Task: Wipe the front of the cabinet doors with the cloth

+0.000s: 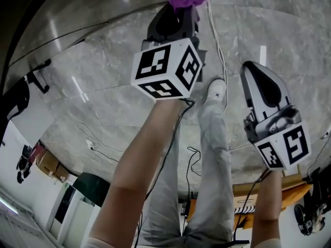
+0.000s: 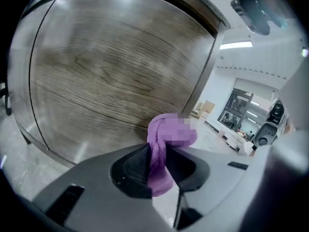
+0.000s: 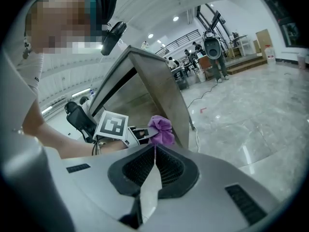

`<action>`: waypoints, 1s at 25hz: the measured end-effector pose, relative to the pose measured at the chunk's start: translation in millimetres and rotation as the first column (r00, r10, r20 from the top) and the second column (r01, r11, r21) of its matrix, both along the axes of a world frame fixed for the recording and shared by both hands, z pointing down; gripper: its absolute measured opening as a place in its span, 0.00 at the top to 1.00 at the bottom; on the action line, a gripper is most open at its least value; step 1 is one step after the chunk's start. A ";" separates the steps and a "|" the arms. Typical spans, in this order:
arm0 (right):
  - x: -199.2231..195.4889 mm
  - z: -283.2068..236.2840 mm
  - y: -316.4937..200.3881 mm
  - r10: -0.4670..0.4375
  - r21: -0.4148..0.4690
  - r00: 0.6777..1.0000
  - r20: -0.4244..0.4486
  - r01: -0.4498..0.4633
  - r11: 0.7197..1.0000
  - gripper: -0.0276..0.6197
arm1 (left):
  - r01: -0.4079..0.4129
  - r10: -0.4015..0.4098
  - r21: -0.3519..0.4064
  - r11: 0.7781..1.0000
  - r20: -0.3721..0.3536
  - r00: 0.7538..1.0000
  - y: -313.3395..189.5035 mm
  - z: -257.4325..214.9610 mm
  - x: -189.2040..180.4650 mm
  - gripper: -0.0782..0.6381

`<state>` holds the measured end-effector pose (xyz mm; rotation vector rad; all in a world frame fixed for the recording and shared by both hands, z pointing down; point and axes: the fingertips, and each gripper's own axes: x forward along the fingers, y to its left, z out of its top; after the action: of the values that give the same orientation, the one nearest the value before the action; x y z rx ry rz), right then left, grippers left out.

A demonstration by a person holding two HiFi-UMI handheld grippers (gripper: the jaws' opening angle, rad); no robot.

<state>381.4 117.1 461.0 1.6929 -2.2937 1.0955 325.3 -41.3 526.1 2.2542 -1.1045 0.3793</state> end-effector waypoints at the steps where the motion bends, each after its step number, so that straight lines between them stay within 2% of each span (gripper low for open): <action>1: -2.2 -0.9 -1.5 -0.003 0.002 1.000 -0.001 0.003 1.000 0.91 | -0.003 0.003 0.005 1.000 0.011 1.000 -2.0 0.3 -3.3 0.78; 7: -27.5 -2.7 -15.9 -0.032 0.006 0.999 -0.009 0.032 0.999 0.91 | 0.013 -0.013 0.014 1.000 0.062 0.998 -17.9 5.3 -49.7 0.78; 12: -64.1 -4.2 -33.6 -0.067 0.005 0.998 -0.010 0.067 0.998 0.91 | 0.011 -0.012 0.021 1.000 0.095 0.995 -34.4 6.9 -94.9 0.78; 21: -147.2 -4.8 -64.9 -0.133 0.013 0.991 0.004 0.133 0.991 0.91 | 0.113 -0.114 0.017 0.993 0.134 0.984 -73.6 8.8 -218.5 0.78; 25: -168.7 -2.5 -74.7 -0.155 0.008 0.988 0.012 0.155 0.988 0.91 | 0.148 -0.150 0.025 0.989 0.159 0.976 -85.9 9.4 -256.3 0.78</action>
<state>212.7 42.4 458.5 1.4840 -2.3926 1.0699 69.0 -127.1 535.5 2.1647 -1.3533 0.4994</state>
